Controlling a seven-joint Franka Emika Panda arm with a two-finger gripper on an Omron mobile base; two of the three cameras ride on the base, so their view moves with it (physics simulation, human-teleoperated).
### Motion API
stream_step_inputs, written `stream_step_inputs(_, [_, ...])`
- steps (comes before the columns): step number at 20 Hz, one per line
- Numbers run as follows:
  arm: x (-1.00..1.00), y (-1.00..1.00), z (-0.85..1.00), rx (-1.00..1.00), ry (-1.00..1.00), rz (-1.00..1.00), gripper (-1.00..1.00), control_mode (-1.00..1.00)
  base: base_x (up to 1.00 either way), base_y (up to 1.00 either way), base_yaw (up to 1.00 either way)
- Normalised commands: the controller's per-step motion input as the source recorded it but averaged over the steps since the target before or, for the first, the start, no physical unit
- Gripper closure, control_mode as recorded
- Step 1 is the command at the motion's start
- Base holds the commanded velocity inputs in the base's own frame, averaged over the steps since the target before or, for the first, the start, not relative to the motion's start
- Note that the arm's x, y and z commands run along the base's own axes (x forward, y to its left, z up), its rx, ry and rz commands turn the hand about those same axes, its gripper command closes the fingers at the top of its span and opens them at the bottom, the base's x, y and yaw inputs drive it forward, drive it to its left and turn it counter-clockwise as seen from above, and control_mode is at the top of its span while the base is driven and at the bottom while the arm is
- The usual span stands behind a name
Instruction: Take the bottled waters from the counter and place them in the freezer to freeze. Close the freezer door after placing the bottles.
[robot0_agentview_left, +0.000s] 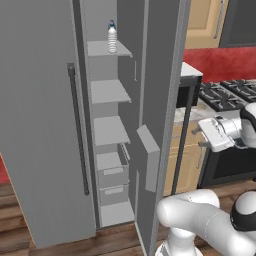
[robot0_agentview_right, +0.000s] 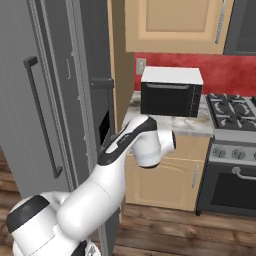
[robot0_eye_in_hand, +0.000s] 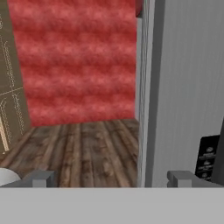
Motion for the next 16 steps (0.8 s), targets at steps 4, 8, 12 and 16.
stream_step_inputs(4, [0.01,0.12,0.0,0.0,0.0,0.01,-1.0,-1.0,0.0,0.0,0.0])
stream_step_inputs(8, [0.11,0.14,0.0,0.0,0.0,0.0,-1.0,-1.0,0.0,0.0,0.0])
stream_step_inputs(12, [0.16,0.18,0.0,0.0,0.0,0.0,-1.0,-1.0,0.0,0.0,0.0])
stream_step_inputs(16, [0.09,0.19,0.0,0.0,0.0,0.0,-1.0,-1.0,0.0,0.0,0.0])
